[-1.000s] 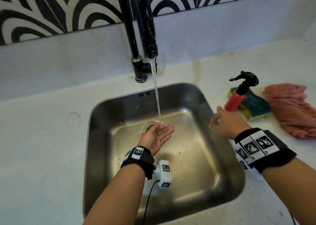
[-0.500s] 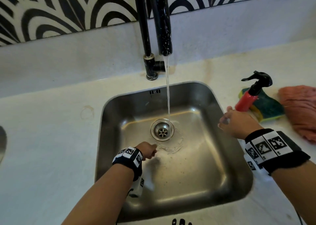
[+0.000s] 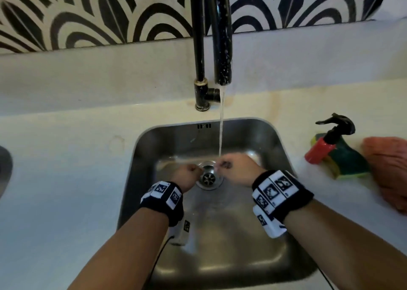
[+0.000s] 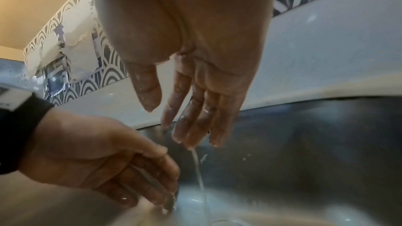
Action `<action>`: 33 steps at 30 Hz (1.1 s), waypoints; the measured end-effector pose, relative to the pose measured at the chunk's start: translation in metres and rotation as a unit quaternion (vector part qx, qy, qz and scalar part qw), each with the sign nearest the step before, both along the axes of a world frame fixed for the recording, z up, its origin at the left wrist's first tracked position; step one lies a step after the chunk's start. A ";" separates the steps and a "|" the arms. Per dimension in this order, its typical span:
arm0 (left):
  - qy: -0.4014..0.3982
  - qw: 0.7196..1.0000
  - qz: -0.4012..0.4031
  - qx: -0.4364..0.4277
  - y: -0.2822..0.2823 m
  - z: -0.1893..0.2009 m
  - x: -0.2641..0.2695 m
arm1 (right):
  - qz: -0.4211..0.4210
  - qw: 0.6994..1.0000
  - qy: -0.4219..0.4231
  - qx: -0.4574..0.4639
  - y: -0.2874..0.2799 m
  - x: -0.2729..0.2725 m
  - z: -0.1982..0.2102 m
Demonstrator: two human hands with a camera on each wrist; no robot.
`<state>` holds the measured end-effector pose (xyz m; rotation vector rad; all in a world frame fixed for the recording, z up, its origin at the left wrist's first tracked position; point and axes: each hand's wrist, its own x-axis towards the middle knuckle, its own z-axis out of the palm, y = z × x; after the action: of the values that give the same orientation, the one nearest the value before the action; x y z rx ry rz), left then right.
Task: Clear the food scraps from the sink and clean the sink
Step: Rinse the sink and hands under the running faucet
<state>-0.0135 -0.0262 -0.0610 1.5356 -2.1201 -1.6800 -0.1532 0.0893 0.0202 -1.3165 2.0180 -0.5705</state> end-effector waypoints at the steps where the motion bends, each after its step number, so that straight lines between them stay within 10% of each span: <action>1: 0.028 0.999 0.013 0.024 0.002 0.007 -0.003 | 0.002 1.000 -0.012 0.004 -0.010 0.004 -0.003; 8: 0.226 0.918 0.192 0.265 0.011 0.023 -0.018 | -0.183 0.905 -0.384 0.027 -0.044 0.018 -0.011; 19: 0.199 0.904 0.129 0.355 0.021 -0.002 -0.026 | -0.230 0.816 -0.523 0.094 -0.031 0.001 -0.045; 23: 0.114 0.939 0.126 0.298 0.016 -0.014 -0.016 | -0.207 0.864 -0.436 0.147 -0.021 -0.007 -0.064; 26: 0.006 0.996 0.023 0.085 0.004 -0.024 -0.006 | -0.078 0.953 -0.213 0.201 -0.018 -0.003 -0.074; 29: -0.117 0.975 -0.118 -0.146 -0.004 -0.029 0.005 | 0.014 0.980 -0.035 0.193 -0.018 0.006 -0.082; 33: -0.202 0.936 -0.173 -0.229 -0.008 -0.035 0.019 | 0.033 0.977 0.040 0.208 -0.019 0.015 -0.095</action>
<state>0.0058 -0.0341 -0.0963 1.5153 -2.8635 -0.8484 -0.1381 0.0706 -0.0748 -1.1577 2.0087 -0.0551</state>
